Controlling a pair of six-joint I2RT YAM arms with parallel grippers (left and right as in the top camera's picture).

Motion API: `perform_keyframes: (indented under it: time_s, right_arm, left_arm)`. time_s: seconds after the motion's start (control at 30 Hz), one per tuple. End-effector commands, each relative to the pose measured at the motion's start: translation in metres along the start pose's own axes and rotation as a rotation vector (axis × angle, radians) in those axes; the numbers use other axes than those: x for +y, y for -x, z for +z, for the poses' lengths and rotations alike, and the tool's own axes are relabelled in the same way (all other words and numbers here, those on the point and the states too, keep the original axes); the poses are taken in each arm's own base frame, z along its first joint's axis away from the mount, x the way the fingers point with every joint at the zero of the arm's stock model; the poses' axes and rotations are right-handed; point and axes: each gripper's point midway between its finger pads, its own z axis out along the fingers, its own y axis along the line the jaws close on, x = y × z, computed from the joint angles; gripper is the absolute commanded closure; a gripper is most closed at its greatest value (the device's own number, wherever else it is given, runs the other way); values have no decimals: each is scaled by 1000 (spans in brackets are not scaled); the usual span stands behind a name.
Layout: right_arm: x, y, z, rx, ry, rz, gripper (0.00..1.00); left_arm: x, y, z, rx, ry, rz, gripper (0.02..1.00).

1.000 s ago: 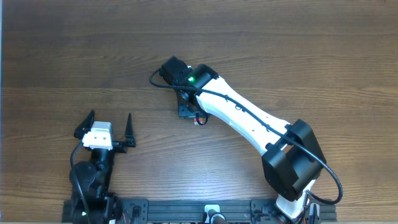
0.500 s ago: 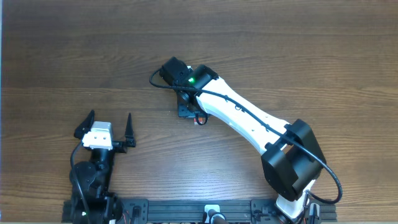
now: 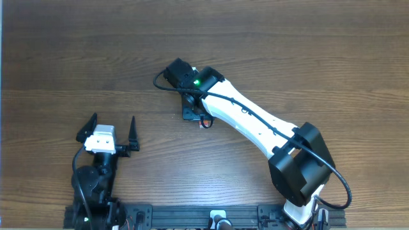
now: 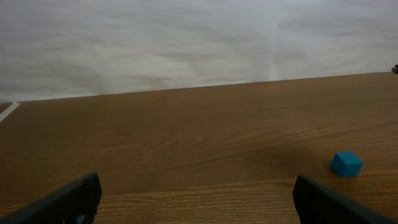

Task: Stack Cubes

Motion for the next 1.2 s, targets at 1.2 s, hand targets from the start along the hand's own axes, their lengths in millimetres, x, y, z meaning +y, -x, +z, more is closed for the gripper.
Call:
perform_keyframes:
  time_s: [1.2]
  right_arm:
    - [-8, 3, -1, -25, -7, 40, 713]
  left_arm:
    - [-1, -1, 0, 1, -8, 10, 18]
